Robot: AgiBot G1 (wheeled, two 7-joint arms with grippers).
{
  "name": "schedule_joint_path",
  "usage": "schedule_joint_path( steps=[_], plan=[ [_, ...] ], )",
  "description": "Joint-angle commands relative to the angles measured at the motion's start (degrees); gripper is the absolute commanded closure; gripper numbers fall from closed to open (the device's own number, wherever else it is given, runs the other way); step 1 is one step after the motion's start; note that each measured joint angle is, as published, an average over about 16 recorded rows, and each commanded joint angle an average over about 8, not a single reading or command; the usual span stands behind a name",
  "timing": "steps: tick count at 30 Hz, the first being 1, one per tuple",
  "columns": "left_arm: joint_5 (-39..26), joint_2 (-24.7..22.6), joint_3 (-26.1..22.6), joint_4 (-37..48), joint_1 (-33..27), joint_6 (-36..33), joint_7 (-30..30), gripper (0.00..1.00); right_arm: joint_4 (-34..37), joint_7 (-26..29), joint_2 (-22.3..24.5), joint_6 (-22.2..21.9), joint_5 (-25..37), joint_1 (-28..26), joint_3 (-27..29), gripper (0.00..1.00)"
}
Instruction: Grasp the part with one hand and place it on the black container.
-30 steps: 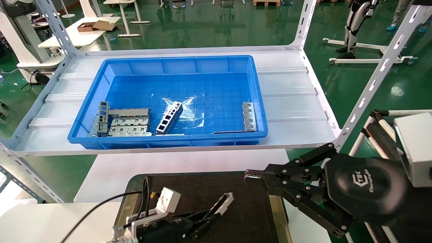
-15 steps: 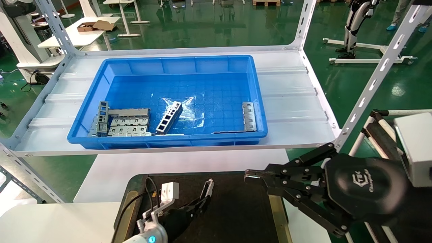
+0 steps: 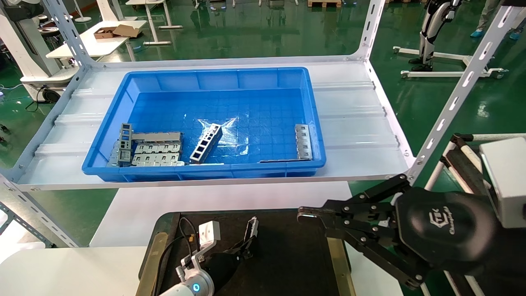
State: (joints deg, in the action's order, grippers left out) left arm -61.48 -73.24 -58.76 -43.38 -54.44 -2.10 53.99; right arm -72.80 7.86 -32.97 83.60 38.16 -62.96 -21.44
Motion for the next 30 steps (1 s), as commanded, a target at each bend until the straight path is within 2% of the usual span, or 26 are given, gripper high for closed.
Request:
schedule_joint_path(
  steps=[1, 2, 3, 18, 24, 30],
  plan=[
    [0.3, 0.1, -0.7, -0.4, 0.0, 0.7, 0.7, 0.08, 0.0, 0.0, 0.0, 0.0, 0.0, 0.0, 0.0, 0.00],
    [0.5, 0.2, -1.1, -0.7, 0.1, 1.0, 1.0, 0.02, 0.0, 0.0, 0.0, 0.0, 0.0, 0.0, 0.0, 0.00],
    [0.7, 0.3, -1.5, -0.9, 0.1, 1.3, 1.2, 0.00, 0.0, 0.0, 0.0, 0.0, 0.0, 0.0, 0.0, 0.00],
    [3.7, 2.4, -7.6, -4.0, -0.8, 5.4, 2.9, 0.00, 0.0, 0.0, 0.0, 0.0, 0.0, 0.0, 0.0, 0.00],
    [3.8, 5.3, -11.3, -6.2, -2.0, 6.0, 1.3, 0.00, 0.0, 0.0, 0.0, 0.0, 0.0, 0.0, 0.0, 0.00],
    [2.3, 10.9, -16.2, -11.6, -4.2, 4.2, -1.8, 0.00, 0.0, 0.0, 0.0, 0.0, 0.0, 0.0, 0.0, 0.00]
  ],
)
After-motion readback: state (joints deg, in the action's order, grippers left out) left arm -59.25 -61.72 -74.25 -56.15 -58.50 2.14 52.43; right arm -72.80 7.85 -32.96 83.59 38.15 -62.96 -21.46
